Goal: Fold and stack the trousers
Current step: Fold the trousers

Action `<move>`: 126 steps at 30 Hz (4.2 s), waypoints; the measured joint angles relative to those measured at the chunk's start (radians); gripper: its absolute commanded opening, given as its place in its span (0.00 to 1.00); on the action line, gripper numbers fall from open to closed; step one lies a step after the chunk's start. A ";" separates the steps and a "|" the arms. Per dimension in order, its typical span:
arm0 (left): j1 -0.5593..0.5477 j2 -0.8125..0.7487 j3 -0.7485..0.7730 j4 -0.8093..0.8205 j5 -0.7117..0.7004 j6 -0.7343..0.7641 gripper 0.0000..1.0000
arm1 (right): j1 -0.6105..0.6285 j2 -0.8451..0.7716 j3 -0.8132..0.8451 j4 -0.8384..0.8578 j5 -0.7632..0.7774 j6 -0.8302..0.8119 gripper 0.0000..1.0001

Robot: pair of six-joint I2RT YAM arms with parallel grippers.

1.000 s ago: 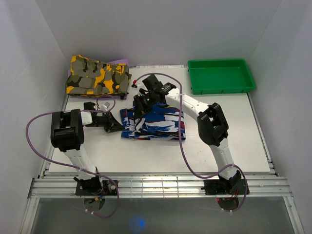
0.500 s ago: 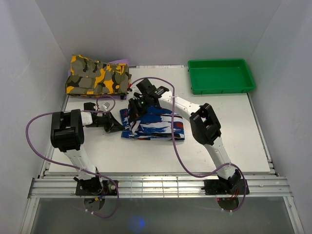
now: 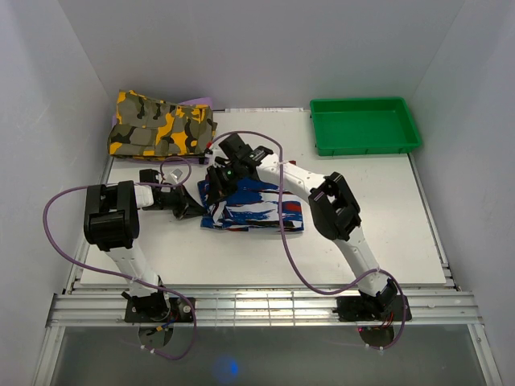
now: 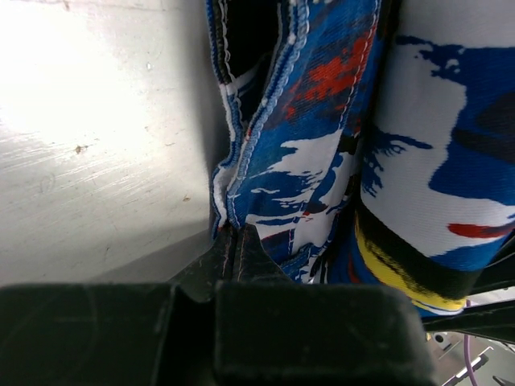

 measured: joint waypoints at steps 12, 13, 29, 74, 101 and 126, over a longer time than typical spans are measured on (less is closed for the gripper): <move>-0.002 0.000 -0.001 0.003 -0.001 -0.008 0.00 | 0.005 0.050 0.047 0.001 0.000 0.024 0.08; -0.003 0.000 -0.001 0.003 -0.001 -0.008 0.00 | 0.005 0.052 0.048 0.002 0.000 0.025 0.08; -0.021 0.001 0.020 -0.028 -0.026 -0.010 0.28 | 0.016 0.052 0.093 0.101 -0.093 0.042 0.62; -0.015 -0.061 0.088 -0.106 -0.187 -0.028 0.44 | -0.048 -0.051 0.096 -0.127 0.117 -0.318 0.69; -0.037 -0.048 0.014 0.102 -0.126 -0.130 0.43 | 0.052 0.100 0.160 0.016 0.389 0.005 0.57; -0.041 -0.049 0.004 0.122 -0.127 -0.141 0.37 | 0.032 0.122 0.160 0.029 0.332 0.002 0.08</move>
